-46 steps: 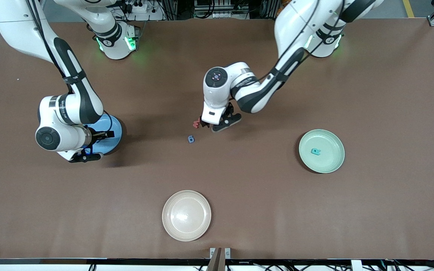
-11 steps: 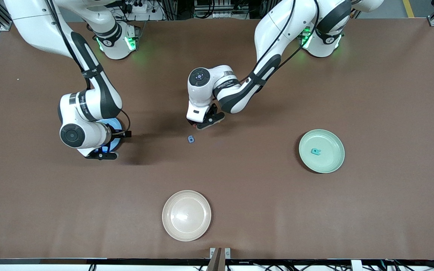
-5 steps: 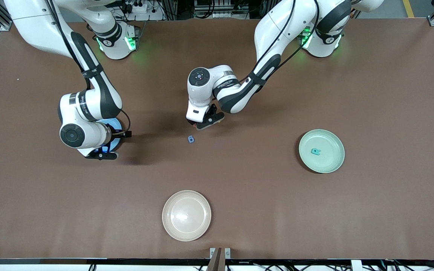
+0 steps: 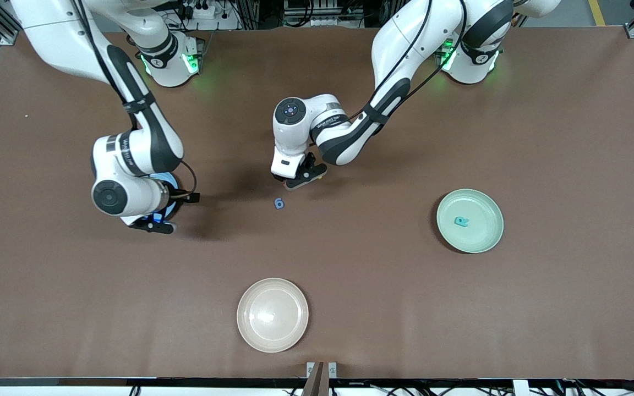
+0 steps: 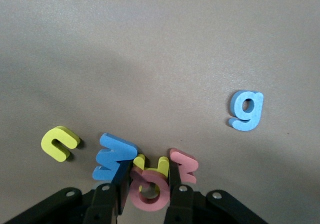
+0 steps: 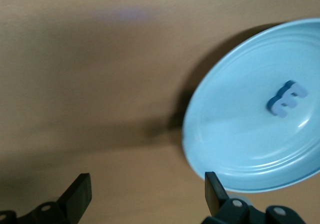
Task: Sort upper and lower case letters into plates
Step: 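Carry the o to the green plate while the right gripper grasps the g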
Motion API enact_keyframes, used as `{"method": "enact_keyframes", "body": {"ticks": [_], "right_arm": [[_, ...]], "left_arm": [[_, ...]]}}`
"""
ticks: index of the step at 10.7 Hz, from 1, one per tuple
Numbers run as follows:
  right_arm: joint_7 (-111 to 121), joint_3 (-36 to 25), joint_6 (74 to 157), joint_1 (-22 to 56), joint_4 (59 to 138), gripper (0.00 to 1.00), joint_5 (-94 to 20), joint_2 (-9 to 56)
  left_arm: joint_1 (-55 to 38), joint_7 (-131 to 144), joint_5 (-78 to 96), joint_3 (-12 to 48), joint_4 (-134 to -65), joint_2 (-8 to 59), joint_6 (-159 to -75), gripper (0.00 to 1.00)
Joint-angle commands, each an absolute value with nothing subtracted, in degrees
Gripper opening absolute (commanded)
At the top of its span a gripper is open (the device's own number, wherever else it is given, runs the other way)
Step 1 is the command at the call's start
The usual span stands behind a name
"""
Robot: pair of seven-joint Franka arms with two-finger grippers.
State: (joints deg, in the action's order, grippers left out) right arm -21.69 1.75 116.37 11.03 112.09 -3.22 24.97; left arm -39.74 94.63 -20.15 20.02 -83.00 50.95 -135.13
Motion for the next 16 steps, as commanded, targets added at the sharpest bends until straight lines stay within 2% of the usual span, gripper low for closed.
{"method": "enact_keyframes", "body": {"ticks": [1, 4, 6, 9, 12, 13, 16], "right_arm": [[-26.2, 1.5, 116.1, 13.6, 111.8, 1.00, -4.2, 24.4], [-27.9, 1.6, 116.2, 13.9, 111.5, 1.00, -4.2, 24.5], [-27.9, 1.7, 116.2, 14.0, 111.4, 1.00, -4.8, 24.6], [-33.8, 1.6, 116.3, 18.1, 109.4, 1.00, -8.0, 25.0], [-44.2, 1.6, 116.4, 23.6, 104.9, 1.00, -10.9, 28.0], [-48.1, 1.6, 118.0, 25.1, 103.7, 1.00, -11.0, 29.2], [-51.2, 1.5, 128.4, 30.9, 103.6, 1.00, -10.4, 31.8]], "left_arm": [[-40.0, 94.8, -22.1, 19.5, -82.8, 50.9, -134.9, 0.00], [-38.2, 90.0, -21.3, 20.0, -82.9, 48.2, -129.9, 0.00], [-32.6, 86.7, -21.2, 24.1, -83.1, 45.3, -125.4, 0.00], [-17.5, 77.6, -21.4, 34.9, -83.8, 42.6, -118.5, 0.00], [-5.3, 66.2, -21.3, 39.5, -86.8, 39.1, -114.4, 0.00], [-0.9, 62.6, -21.2, 41.3, -87.3, 38.5, -113.7, 0.00], [17.8, 48.6, -21.2, 51.9, -90.9, 37.9, -107.5, 0.00]]}}
